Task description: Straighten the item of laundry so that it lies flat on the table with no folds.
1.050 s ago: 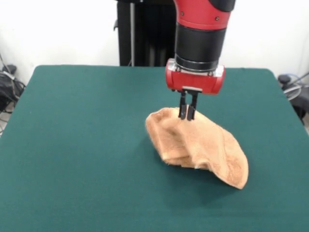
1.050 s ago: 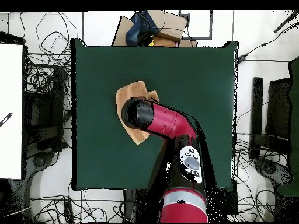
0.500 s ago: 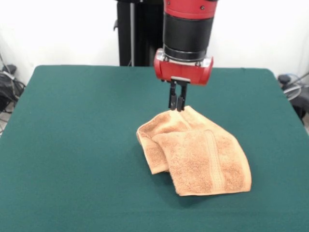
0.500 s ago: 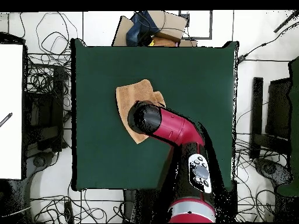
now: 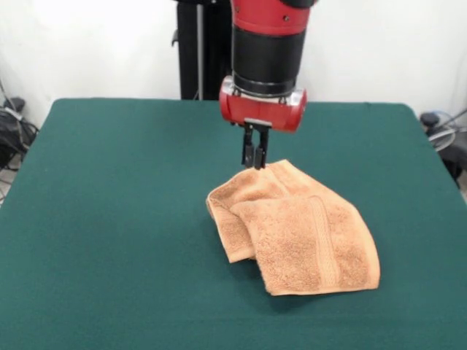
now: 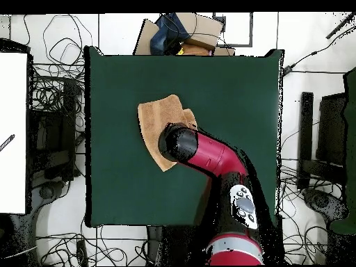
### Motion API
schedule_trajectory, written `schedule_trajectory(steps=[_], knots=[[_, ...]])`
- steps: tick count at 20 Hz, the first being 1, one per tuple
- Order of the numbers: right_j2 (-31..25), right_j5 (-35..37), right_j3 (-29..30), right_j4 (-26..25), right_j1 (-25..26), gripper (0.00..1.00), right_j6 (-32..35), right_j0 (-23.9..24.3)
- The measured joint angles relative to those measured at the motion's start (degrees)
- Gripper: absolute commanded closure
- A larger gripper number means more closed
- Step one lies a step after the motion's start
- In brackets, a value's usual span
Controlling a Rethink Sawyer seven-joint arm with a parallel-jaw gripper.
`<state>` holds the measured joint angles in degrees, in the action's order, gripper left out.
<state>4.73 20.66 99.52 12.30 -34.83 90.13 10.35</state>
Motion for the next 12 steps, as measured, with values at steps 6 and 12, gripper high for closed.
schedule_trajectory(steps=[6, 12], knots=[[0.08, -1.45, -0.50, 0.01, 3.21, 1.00, 0.00, -1.53], [0.19, -2.19, -1.59, 0.02, 7.22, 1.00, 0.00, -4.09]])
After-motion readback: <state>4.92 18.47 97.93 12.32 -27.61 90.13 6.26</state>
